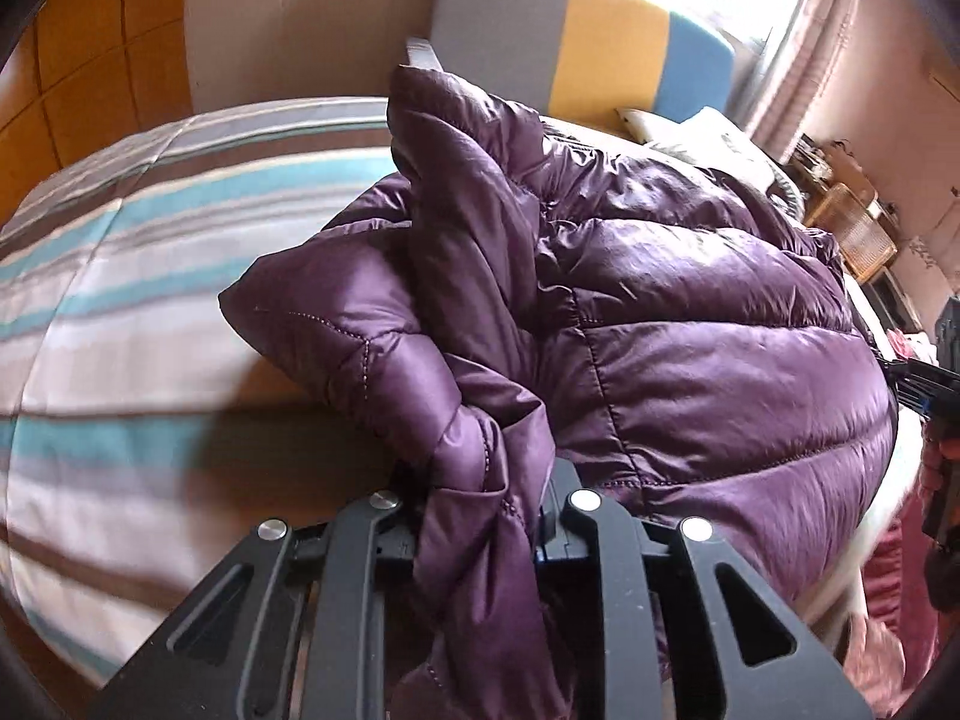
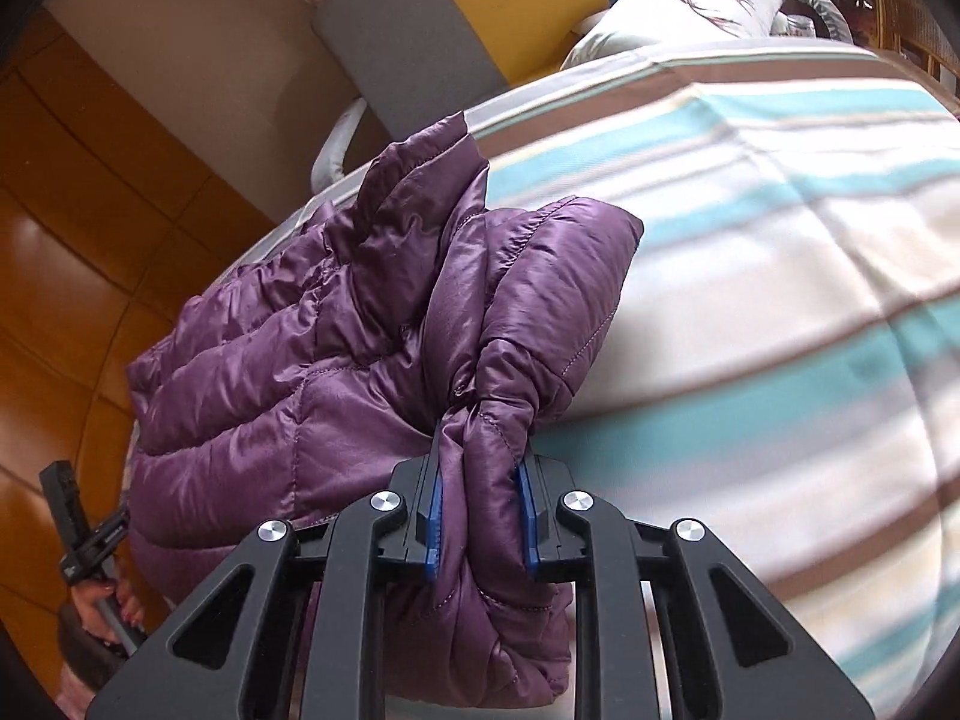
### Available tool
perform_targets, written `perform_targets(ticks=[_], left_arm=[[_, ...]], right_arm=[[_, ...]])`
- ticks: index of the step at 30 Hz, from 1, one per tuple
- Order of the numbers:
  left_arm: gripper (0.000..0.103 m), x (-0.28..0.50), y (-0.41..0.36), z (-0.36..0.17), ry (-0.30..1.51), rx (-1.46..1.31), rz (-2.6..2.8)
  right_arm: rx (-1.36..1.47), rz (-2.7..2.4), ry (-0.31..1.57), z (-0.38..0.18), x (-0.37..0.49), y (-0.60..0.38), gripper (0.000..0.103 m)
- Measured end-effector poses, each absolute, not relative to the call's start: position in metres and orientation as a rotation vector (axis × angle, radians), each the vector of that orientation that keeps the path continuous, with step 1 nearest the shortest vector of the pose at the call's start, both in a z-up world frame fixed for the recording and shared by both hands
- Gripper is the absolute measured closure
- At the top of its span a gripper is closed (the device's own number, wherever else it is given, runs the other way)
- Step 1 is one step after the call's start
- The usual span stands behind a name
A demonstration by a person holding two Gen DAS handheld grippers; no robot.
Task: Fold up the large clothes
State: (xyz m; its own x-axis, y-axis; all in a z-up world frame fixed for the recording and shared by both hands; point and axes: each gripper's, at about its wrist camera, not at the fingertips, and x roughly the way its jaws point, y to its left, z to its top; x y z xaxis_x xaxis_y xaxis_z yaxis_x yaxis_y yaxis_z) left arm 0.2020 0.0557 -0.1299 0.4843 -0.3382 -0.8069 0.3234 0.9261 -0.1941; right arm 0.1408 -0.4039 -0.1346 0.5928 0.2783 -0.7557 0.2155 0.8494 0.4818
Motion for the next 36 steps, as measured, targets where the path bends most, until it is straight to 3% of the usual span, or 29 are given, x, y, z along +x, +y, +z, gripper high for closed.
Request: perform_targets(ticks=[3,4,5,7,9,17,25,26,27,28,29,30,31,36], left_arm=[[0.081,0.178,0.06,-0.128,0.983,-0.013,-0.401],[0.075,0.17,0.06,-0.126,0.977,-0.006,-0.39],[0.072,0.166,0.061,-0.125,0.971,-0.002,-0.372],[0.061,0.157,0.065,-0.118,0.952,-0.013,-0.327],[0.054,0.15,0.071,-0.109,0.925,-0.031,-0.28],[0.034,0.139,0.05,-0.041,0.711,0.033,-0.226],[0.033,0.157,-0.055,-0.053,0.789,0.117,-0.405],[0.034,0.161,-0.066,-0.062,0.811,0.144,-0.399],[0.045,0.165,-0.073,-0.072,0.834,0.158,-0.405],[0.065,0.168,-0.076,-0.081,0.856,0.161,-0.417],[0.074,0.168,-0.08,-0.09,0.876,0.161,-0.422],[0.094,0.166,-0.082,-0.094,0.876,0.156,-0.423],[0.103,0.163,-0.084,-0.097,0.882,0.156,-0.428],[0.103,0.156,-0.078,-0.072,0.84,0.122,-0.427]], right_arm=[[0.593,0.043,0.944,-0.135,0.109,-0.402,0.083],[0.592,0.026,0.938,-0.135,0.101,-0.401,0.079],[0.583,0.008,0.93,-0.137,0.096,-0.399,0.074],[0.53,-0.035,0.896,-0.129,0.091,-0.397,0.054],[0.469,-0.086,0.847,-0.115,0.088,-0.396,0.044],[0.351,-0.024,0.739,-0.061,0.106,-0.363,0.044],[0.224,0.099,0.903,-0.078,0.163,-0.282,0.044],[0.209,0.093,0.919,-0.082,0.167,-0.28,0.044],[0.195,0.092,0.939,-0.088,0.172,-0.276,0.047],[0.182,0.094,0.95,-0.093,0.173,-0.273,0.066],[0.171,0.097,0.955,-0.097,0.174,-0.268,0.075],[0.165,0.112,0.958,-0.1,0.173,-0.266,0.091],[0.165,0.128,0.96,-0.102,0.17,-0.264,0.101],[0.168,0.145,0.889,-0.074,0.164,-0.269,0.102]])
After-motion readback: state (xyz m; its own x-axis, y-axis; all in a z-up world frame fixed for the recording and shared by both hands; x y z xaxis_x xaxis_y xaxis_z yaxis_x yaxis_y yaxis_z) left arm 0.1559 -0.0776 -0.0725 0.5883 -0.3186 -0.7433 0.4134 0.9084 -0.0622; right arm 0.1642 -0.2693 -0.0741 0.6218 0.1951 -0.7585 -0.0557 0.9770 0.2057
